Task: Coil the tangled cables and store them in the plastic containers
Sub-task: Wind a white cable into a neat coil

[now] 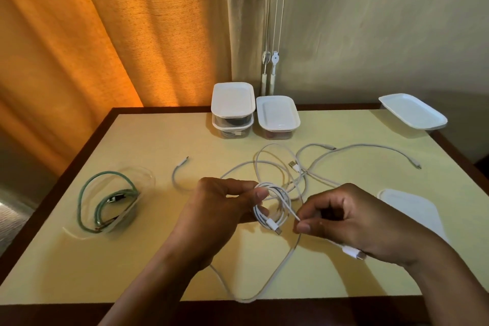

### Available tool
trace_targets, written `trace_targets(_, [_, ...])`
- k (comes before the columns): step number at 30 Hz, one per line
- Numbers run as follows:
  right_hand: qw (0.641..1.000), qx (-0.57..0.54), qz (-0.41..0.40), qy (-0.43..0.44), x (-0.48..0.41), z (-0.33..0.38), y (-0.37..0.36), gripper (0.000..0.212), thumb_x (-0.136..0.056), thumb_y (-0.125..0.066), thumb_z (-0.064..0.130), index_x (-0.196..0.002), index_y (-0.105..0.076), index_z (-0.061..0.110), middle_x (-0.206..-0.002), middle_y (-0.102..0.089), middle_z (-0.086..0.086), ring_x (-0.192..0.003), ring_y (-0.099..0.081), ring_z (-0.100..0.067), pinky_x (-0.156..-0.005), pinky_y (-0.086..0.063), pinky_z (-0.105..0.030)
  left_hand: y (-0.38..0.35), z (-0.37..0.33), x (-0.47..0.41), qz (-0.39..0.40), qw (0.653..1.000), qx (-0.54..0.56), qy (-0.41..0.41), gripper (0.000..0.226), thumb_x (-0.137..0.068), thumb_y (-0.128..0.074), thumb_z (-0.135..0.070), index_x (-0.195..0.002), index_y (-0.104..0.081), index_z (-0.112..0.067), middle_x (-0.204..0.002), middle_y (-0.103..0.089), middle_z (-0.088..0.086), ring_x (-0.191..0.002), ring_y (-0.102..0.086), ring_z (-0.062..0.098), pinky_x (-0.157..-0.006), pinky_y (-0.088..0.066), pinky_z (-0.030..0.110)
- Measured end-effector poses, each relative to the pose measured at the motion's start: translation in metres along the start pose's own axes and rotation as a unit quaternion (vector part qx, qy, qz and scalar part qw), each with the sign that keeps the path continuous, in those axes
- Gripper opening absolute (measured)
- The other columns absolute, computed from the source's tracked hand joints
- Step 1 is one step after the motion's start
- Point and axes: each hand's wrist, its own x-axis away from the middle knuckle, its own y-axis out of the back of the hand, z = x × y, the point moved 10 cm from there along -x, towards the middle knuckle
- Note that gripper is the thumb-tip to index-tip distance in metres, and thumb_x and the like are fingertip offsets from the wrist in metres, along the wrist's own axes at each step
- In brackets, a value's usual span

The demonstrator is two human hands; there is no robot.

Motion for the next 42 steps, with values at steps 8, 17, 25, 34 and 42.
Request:
trace_targets(8, [0.911,0.187,-0.335,0.149,0.008,0.034,0.038,0.006,-0.084,-0.081,0.014,-0.080,-0.080,0.020,-0.065,-0.066,0.011,-0.056,-0.063,-0.007,-0.059,-0.046,-0.018,-0.002,-0.004,0.002,0.005,1.000,0.015,-0.002,0.012,-0.089,-0.075,-0.013,-0.089,-0.083,-0.005,-0.088,-0.079,0.006,-0.077,-0.077,0.029,-0.071,-0.063,0.034])
trace_targets(17, [0.910,0.201,-0.331,0.147,-0.009,0.017,0.027,0.014,-0.086,-0.080,0.010,-0.095,-0.082,0.020,-0.087,-0.067,0.009,-0.064,-0.063,-0.002,-0.066,-0.049,-0.011,-0.005,-0.012,0.003,0.022,0.997,0.064,-0.028,0.015,-0.088,-0.071,-0.012,-0.083,-0.082,-0.002,-0.084,-0.077,0.013,-0.075,-0.075,0.030,-0.070,-0.063,0.031])
trace_targets(25, [0.944,-0.119,-0.301,0.062,-0.013,-0.009,0.022,0.012,-0.094,-0.067,0.005,-0.093,-0.077,0.012,-0.077,-0.077,-0.003,-0.071,-0.076,-0.020,-0.074,-0.061,-0.030,0.001,-0.012,0.002,-0.001,0.996,0.081,-0.038,0.016,-0.092,-0.068,-0.007,-0.088,-0.081,0.002,-0.091,-0.078,0.010,-0.078,-0.076,0.029,-0.071,-0.063,0.033])
trace_targets(34, [0.892,-0.431,-0.137,-0.001,-0.027,-0.016,-0.013,0.037,-0.083,-0.068,0.009,-0.120,-0.068,0.000,-0.106,-0.071,-0.028,-0.092,-0.071,-0.033,-0.084,-0.056,-0.037,0.000,-0.005,0.001,-0.023,0.995,0.096,-0.025,0.013,-0.092,-0.070,-0.009,-0.094,-0.081,-0.003,-0.092,-0.079,0.010,-0.080,-0.078,0.031,-0.072,-0.064,0.034])
trace_targets(42, [0.913,-0.331,-0.233,0.044,-0.013,0.007,-0.027,0.082,-0.065,-0.089,0.030,-0.131,-0.041,0.037,-0.098,-0.072,-0.011,-0.098,-0.071,-0.024,-0.098,-0.050,-0.044,0.010,-0.003,-0.005,-0.057,0.996,0.056,-0.028,0.010,-0.090,-0.075,-0.015,-0.091,-0.083,-0.009,-0.089,-0.079,0.011,-0.083,-0.076,0.034,-0.077,-0.065,0.043])
